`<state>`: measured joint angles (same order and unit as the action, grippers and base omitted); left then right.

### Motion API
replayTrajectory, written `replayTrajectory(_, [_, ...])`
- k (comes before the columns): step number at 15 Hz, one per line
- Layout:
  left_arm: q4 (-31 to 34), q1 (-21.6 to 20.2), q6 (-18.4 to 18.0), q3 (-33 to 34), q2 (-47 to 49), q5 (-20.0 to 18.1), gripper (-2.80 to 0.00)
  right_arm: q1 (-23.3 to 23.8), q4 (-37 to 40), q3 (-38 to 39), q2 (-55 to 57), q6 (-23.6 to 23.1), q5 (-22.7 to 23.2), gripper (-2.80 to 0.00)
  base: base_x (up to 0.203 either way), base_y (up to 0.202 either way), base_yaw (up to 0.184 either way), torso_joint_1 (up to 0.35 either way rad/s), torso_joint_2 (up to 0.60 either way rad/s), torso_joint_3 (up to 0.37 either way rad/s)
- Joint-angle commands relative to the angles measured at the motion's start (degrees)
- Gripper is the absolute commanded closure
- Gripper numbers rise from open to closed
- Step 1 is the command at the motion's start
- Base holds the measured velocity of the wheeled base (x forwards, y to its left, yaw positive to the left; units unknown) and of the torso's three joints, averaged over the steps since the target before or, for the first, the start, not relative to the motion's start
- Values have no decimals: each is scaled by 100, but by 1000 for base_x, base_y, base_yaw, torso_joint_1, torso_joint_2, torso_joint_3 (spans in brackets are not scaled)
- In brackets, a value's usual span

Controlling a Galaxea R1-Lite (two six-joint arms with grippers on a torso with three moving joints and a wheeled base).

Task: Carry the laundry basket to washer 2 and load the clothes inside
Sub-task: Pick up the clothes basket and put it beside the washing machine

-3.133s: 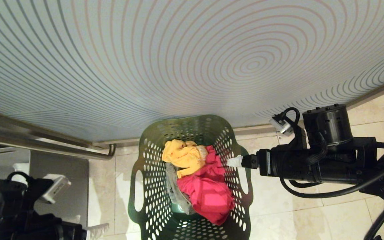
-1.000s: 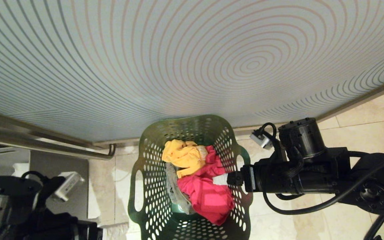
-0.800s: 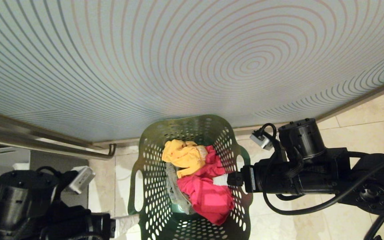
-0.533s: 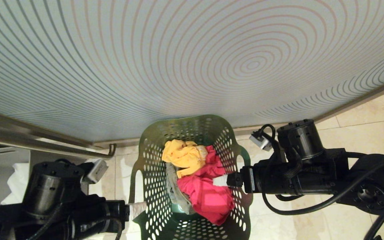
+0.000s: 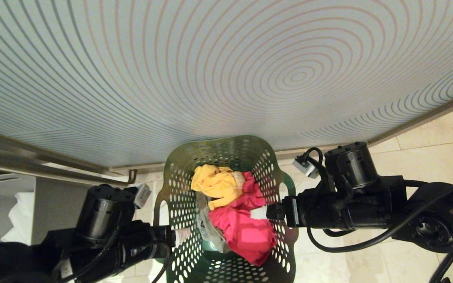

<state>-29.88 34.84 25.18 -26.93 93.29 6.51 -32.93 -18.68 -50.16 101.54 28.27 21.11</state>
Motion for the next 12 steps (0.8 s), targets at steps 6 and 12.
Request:
replayTrajectory(6, [-36,102,778,-231,445,-238,-280,14,-272,-2,351,44,25,-280,0,0,0,0,0,0])
replayTrajectory(12, [-36,102,778,-262,576,-238,-280,137,-576,-68,671,47,24,-280,0,0,0,0,0,0])
